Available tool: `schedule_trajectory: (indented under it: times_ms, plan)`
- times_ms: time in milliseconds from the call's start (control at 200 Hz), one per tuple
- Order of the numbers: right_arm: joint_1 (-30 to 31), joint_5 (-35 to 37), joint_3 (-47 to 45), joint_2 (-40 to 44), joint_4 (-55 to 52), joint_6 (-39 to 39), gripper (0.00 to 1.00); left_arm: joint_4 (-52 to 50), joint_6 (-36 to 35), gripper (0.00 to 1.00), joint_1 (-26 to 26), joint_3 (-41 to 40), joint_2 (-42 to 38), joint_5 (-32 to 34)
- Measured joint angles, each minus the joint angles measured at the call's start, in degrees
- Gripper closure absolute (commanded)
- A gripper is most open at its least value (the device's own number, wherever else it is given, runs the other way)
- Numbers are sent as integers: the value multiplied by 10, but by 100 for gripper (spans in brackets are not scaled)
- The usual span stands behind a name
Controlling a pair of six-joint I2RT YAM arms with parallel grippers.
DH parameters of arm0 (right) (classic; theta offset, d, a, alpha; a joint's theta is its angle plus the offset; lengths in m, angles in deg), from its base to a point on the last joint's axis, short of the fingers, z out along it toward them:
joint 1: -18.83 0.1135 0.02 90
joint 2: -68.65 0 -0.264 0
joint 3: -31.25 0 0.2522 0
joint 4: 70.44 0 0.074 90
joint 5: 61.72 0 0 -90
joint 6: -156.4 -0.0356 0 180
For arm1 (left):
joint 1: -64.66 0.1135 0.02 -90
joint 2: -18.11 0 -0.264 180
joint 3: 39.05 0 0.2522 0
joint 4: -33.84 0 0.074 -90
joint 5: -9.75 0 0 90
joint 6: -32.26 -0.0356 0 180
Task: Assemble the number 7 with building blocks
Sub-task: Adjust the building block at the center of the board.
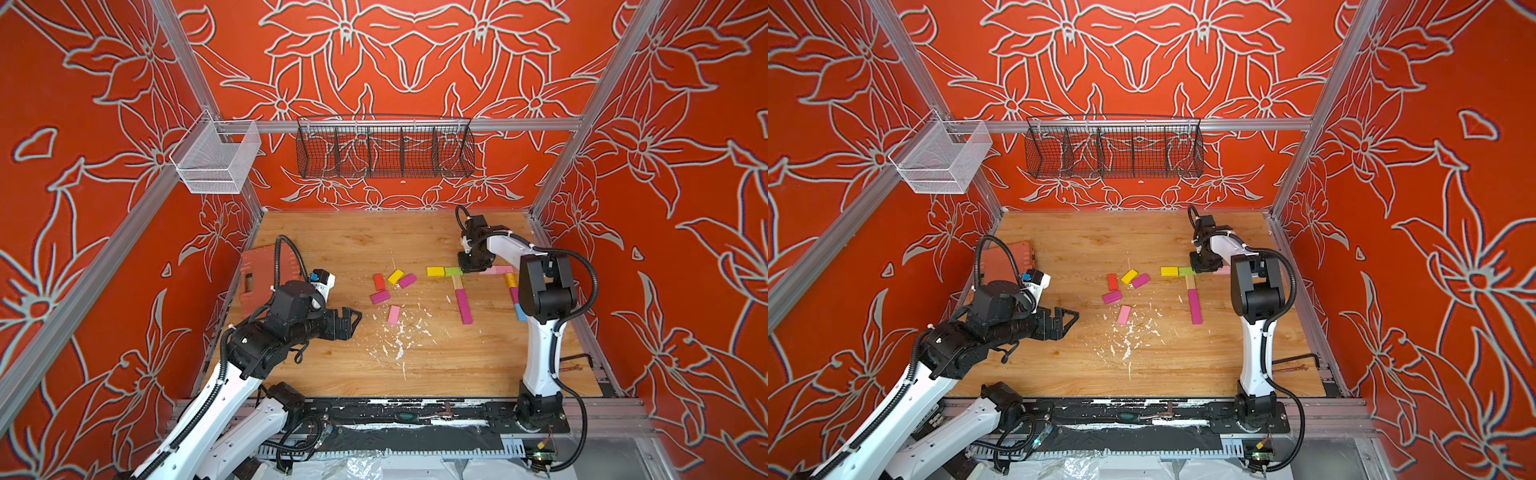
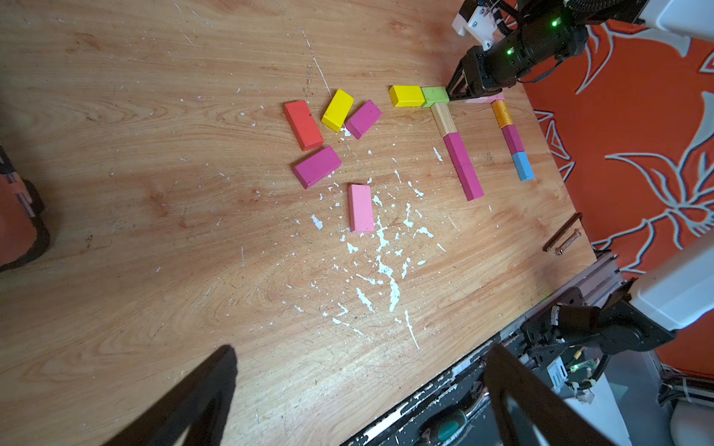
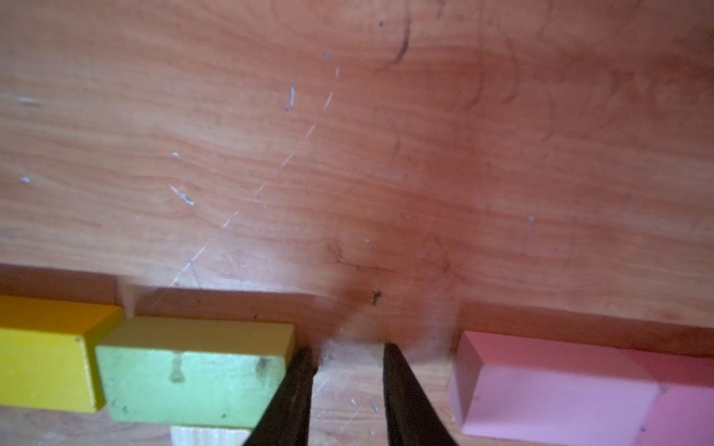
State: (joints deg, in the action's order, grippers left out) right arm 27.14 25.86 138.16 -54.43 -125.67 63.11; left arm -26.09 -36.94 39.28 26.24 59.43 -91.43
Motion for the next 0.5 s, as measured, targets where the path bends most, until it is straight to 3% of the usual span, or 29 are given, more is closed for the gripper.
schedule_trajectory:
  times_ms: [500]
  plan:
    - [0, -9, 0, 0, 1, 7, 64, 0, 0, 3, 0, 0, 0, 0]
